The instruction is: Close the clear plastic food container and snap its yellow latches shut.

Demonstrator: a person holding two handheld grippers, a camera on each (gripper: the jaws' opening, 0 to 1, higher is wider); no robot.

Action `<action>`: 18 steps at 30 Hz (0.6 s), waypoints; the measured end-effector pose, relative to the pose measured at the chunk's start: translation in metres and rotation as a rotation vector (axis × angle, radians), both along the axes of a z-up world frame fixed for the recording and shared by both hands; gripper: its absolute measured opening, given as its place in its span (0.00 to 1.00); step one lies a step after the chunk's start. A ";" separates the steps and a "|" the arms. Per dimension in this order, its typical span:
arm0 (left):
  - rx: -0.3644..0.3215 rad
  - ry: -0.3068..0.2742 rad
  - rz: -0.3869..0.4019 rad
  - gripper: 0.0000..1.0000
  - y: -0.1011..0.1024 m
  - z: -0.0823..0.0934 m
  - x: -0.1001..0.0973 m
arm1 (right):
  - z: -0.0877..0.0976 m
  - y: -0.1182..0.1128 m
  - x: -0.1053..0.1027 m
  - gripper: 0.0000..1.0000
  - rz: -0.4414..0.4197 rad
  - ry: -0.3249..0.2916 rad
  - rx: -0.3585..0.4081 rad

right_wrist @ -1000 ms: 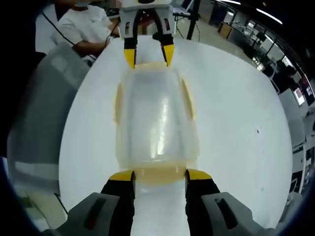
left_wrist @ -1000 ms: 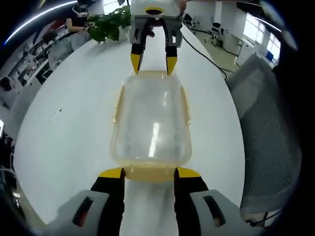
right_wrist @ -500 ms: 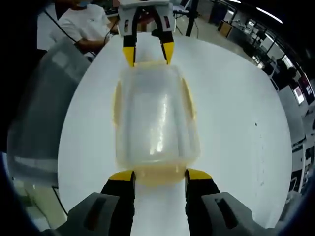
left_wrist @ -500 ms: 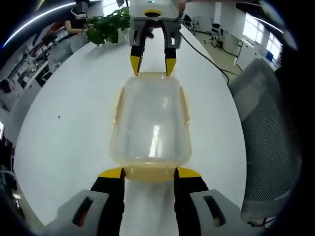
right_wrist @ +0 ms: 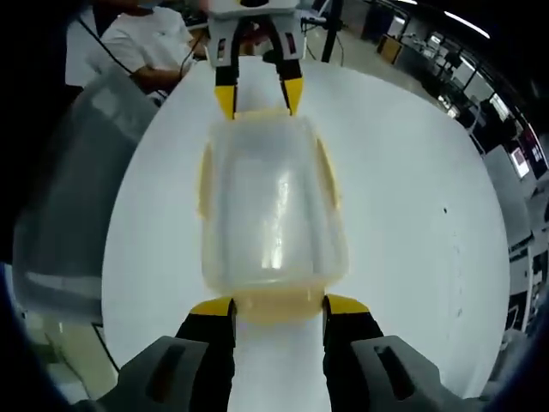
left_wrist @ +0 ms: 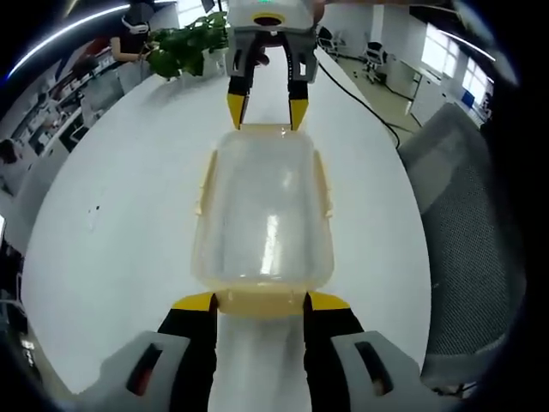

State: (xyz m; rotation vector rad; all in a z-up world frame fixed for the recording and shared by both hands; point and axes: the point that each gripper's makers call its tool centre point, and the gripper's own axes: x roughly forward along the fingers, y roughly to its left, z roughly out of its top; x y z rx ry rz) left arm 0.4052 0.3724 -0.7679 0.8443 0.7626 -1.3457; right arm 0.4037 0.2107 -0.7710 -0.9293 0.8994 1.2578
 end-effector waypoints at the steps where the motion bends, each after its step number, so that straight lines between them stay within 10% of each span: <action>1: 0.002 0.000 -0.001 0.38 0.000 0.000 0.000 | 0.000 0.000 0.000 0.39 -0.001 0.000 0.002; 18: 0.009 0.022 -0.002 0.38 -0.001 -0.006 -0.001 | -0.007 0.000 0.000 0.39 0.007 0.003 0.026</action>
